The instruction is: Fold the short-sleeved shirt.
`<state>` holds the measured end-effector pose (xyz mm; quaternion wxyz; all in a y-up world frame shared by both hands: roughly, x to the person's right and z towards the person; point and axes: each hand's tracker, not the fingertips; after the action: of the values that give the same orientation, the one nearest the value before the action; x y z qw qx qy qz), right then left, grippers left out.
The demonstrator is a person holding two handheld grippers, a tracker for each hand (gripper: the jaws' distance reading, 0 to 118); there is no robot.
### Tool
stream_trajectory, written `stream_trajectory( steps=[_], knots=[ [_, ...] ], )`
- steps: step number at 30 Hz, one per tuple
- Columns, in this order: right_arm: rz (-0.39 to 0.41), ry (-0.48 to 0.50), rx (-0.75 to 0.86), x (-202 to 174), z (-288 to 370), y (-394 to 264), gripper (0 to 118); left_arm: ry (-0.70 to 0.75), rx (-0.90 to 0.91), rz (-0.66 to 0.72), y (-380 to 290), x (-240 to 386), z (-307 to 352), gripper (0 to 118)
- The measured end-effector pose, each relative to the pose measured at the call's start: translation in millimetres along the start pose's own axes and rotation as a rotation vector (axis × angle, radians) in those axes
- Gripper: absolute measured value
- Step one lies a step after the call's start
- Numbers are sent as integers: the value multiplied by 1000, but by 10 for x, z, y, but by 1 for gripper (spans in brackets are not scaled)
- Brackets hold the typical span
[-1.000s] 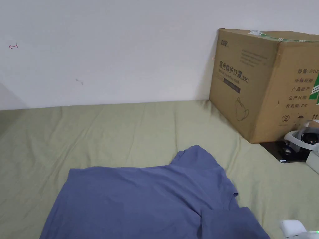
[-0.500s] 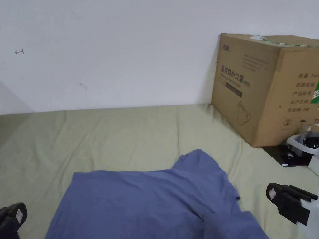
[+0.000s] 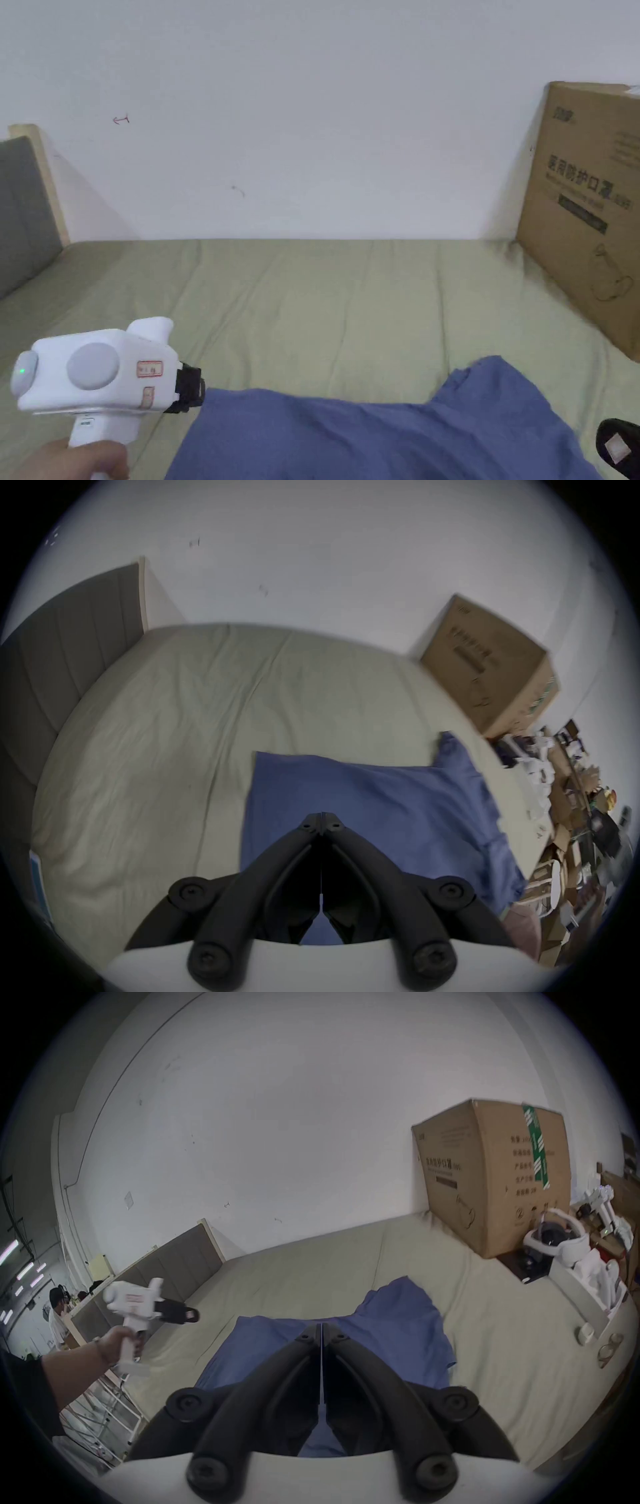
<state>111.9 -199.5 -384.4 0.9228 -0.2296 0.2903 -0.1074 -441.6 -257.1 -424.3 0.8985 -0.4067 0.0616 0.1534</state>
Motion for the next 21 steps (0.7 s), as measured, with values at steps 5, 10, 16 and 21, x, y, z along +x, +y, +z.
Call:
stream_trajectory(
  steps=[5,10,16,21],
  knots=[
    [-68,-7,-82,209,-451,-68,1,38,-141,22,295,-415,-987,118],
    [-62,-29,-161,372,-728,-219,1,135,-176,-7,332,-667,-1652,116],
    [-80,-54,-224,486,-904,-368,2,178,-244,-125,128,-605,-2063,118],
    [-119,-55,-237,561,-969,-375,2,199,-138,-182,19,-323,-1769,67]
  ],
)
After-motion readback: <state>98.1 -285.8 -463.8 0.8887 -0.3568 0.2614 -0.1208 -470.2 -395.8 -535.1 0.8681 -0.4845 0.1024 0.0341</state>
